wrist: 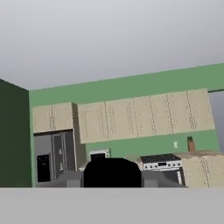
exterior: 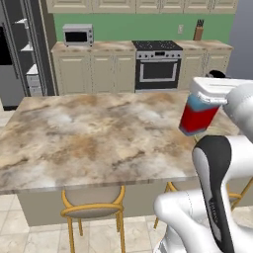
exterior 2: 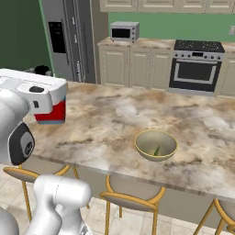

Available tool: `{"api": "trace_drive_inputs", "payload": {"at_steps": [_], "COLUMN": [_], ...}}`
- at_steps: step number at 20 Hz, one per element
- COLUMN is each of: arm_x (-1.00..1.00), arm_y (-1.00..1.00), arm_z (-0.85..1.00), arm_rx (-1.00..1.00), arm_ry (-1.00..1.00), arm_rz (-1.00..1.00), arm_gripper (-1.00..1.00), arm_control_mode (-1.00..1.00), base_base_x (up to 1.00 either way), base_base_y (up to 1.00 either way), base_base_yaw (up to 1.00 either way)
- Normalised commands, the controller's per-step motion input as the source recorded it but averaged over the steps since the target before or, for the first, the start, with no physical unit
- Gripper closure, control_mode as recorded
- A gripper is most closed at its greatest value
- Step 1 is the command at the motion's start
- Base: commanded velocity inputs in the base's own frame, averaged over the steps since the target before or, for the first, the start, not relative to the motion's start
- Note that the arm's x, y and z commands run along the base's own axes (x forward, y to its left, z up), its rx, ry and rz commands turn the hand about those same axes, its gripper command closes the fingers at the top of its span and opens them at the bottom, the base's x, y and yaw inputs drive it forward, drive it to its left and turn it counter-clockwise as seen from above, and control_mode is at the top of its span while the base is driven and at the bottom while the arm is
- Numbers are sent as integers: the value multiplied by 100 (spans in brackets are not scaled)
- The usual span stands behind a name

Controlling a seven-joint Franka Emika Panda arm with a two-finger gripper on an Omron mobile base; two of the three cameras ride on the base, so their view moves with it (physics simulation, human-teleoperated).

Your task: There is a bowl on the dining counter. Grab a lemon wedge from the fridge and place it in the bowl. Then get the liquor bottle and glass cup from the cabinet and place them next to the bowl.

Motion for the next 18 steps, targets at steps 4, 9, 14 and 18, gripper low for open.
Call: {"api": "trace_drive_inputs", "payload": {"at_steps": [4, 9, 14, 18], "arm_x": [27, 31, 28, 2], "arm_y": [-11, 0, 0, 0], "arm_z": [-54, -39, -31, -43], "arm_rx": [0, 0, -1, -7], "arm_ry": [9, 13, 13, -1], "arm_rz": [24, 23, 21, 19], "arm_gripper": [100, 100, 100, 100], "arm_control_mode": [-100, -100, -100, -100], "base_base_x": [0, 0, 0, 0], "base_base_y": [0, 0, 0, 0], "base_base_yaw": [0, 0, 0, 0]}}
